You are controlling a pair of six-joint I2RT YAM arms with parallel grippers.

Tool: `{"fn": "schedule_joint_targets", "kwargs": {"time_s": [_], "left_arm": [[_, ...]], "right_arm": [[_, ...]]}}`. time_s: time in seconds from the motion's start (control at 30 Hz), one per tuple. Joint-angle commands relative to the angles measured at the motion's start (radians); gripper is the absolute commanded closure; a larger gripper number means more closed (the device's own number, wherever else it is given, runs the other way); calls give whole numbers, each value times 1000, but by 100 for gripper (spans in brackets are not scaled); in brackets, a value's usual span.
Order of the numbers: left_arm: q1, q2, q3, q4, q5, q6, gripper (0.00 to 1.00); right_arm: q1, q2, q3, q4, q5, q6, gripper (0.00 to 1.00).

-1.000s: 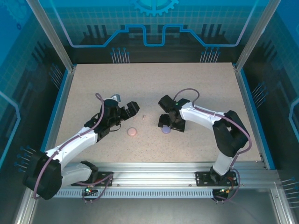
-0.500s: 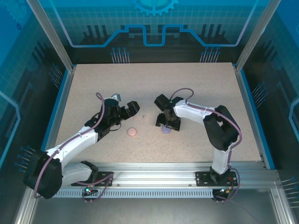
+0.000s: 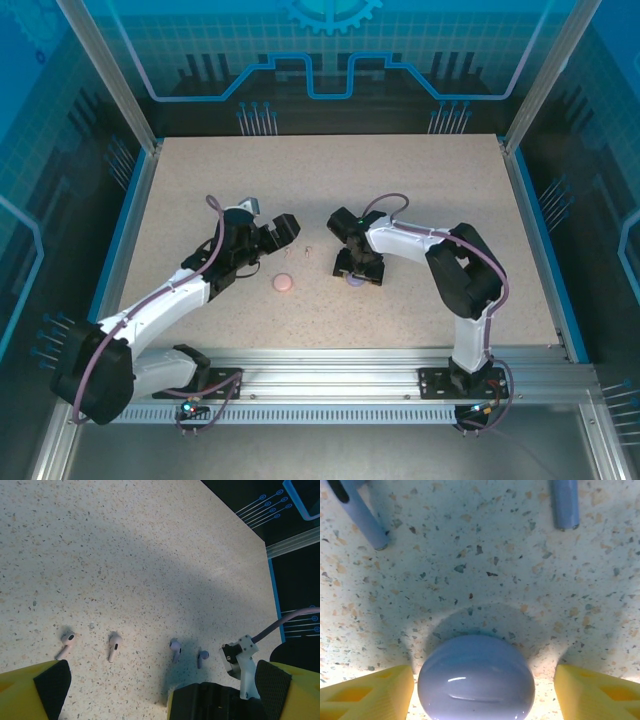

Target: Insert wireless bluetooth earbuds into charging case

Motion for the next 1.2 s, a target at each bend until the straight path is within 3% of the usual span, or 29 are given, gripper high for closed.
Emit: {"fn": "schedule_joint_targets", "kwargs": {"time_s": [0.0, 0.43, 0.83, 1.17], "left_arm": [[-6, 5, 39, 0, 7, 20, 1], [-5, 6, 42, -6, 11, 19, 1], [-6, 23, 56, -10, 19, 10, 1], [-7, 40, 64, 0, 28, 5, 1]], "right_arm": [[17, 19, 22, -25, 3, 16, 27], [13, 21, 5, -11, 34, 8, 31], [1, 10, -5, 6, 30, 4, 43], [-10, 12, -5, -2, 31, 26, 35]]}}
